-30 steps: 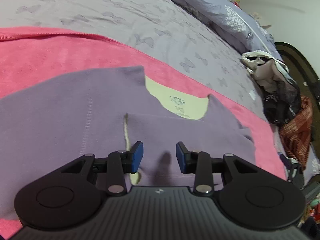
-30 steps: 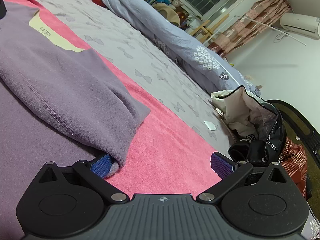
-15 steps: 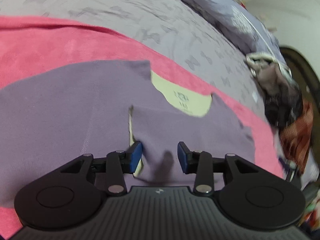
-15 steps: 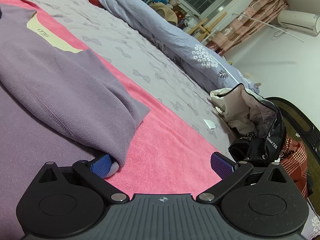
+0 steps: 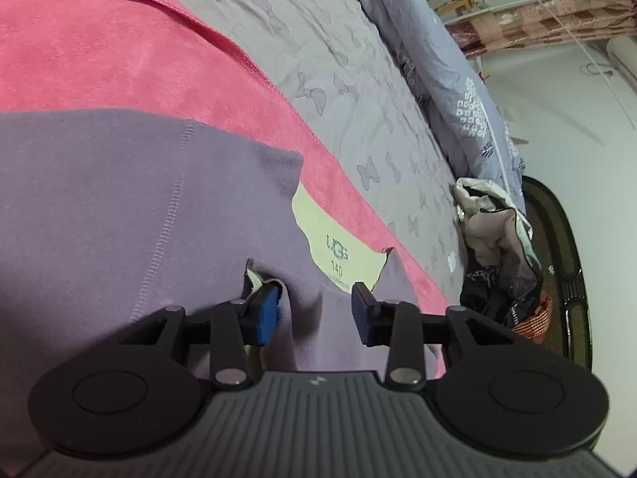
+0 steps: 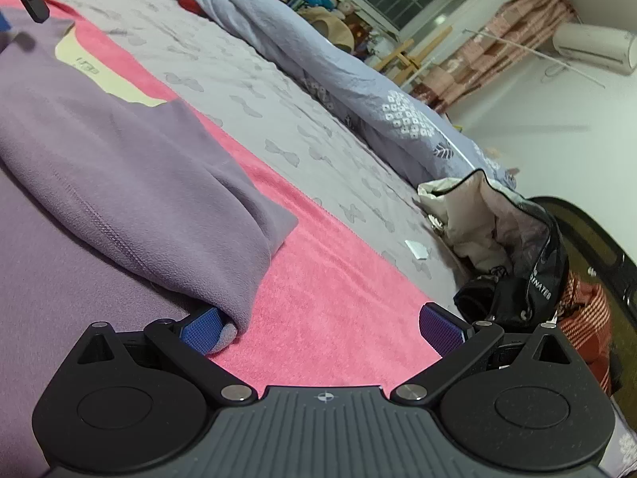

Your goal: Fold clothes

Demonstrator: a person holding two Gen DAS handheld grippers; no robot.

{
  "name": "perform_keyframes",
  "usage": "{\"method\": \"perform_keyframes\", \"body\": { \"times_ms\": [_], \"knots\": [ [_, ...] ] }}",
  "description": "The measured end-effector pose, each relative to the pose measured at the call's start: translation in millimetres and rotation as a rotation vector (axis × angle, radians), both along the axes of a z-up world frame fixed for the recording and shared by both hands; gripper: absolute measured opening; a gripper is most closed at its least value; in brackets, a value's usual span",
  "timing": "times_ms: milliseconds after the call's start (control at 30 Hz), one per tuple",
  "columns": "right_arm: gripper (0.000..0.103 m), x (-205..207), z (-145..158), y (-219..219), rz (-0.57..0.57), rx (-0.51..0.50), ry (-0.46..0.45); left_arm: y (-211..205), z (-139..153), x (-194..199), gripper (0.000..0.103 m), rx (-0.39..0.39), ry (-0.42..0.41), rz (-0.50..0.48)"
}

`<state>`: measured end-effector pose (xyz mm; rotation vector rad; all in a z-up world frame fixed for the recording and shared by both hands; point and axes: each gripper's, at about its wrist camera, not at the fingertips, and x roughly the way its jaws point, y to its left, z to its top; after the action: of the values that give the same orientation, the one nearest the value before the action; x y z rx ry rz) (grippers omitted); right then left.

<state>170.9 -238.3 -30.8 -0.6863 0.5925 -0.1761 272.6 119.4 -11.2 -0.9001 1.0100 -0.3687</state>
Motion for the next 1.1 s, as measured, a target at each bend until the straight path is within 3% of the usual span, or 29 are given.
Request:
{"method": "perform_keyframes", "body": {
  "times_ms": [33, 200, 233, 333, 400, 533, 567, 667, 767, 800, 833, 900, 933, 967, 1000, 1067, 1100],
  "knots": [
    [0.103, -0.3, 1.1, 1.5, 0.004, -0.013, 0.001, 0.3, 1.3, -3.0, 0.001, 0.004, -0.014, -0.002],
    [0.103, -7.7, 4.6, 5.4, 0.04, -0.04, 0.01, -7.0, 20.2, -20.4, 0.001, -0.066, -0.128, -0.088],
    [0.103, -8.0, 4.4, 4.8, 0.038, -0.034, 0.014, -10.9, 23.3, -22.1, 0.001, -0.05, -0.137, -0.11],
    [0.103, -6.0, 4.3, 3.0, 0.02, -0.008, 0.024, -21.7, 12.2, -15.6, 0.007, 0.086, -0.036, -0.12],
    [0.103, -3.7, 4.0, 3.7, 0.009, 0.0, 0.029, -22.8, -0.2, -8.3, 0.011, 0.122, 0.022, -0.105],
    [0.103, -3.7, 3.1, 3.1, 0.004, 0.009, 0.027, -23.0, 0.3, -0.8, 0.039, 0.07, -0.01, -0.069],
    [0.103, -3.6, 3.2, 2.3, 0.001, 0.015, 0.027, -24.5, 1.6, -0.7, 0.039, 0.069, -0.02, -0.067],
    [0.103, -3.4, 3.1, 2.2, -0.005, 0.021, 0.028, -26.4, 2.6, 1.0, 0.039, -0.039, -0.049, -0.069],
    [0.103, -3.4, 2.9, 2.6, -0.004, 0.018, 0.028, -26.4, 3.9, -2.8, 0.034, 0.014, -0.065, -0.063],
    [0.103, -3.5, 2.8, 2.6, -0.003, 0.016, 0.028, -26.0, 2.1, -3.0, 0.021, 0.032, -0.045, -0.056],
    [0.103, -3.5, 2.7, 2.0, -0.005, 0.021, 0.027, -25.7, 0.4, -3.2, 0.021, 0.05, -0.025, -0.049],
    [0.103, -3.5, 2.6, 0.8, -0.01, 0.032, 0.026, -22.4, -8.6, -5.6, 0.026, -0.13, -0.011, -0.049],
    [0.103, -3.7, 2.4, 0.2, -0.012, 0.037, 0.024, -26.3, -8.4, -4.9, 0.032, -0.095, -0.006, -0.057],
    [0.103, -3.7, 2.6, 0.1, -0.014, 0.038, 0.024, -31.0, -7.5, -3.9, 0.029, -0.036, -0.001, -0.066],
    [0.103, -3.7, 2.9, 0.1, -0.016, 0.039, 0.023, -35.4, -8.4, -2.2, 0.015, 0.032, 0.015, -0.067],
    [0.103, -3.8, 4.3, 1.5, -0.013, 0.028, 0.023, -33.1, -11.3, -1.7, 0.01, 0.013, 0.03, -0.019],
    [0.103, -4.9, 8.1, 1.8, -0.01, 0.026, 0.015, -29.3, -9.5, -3.0, 0.002, 0.024, 0.029, 0.016]
  ]
}}
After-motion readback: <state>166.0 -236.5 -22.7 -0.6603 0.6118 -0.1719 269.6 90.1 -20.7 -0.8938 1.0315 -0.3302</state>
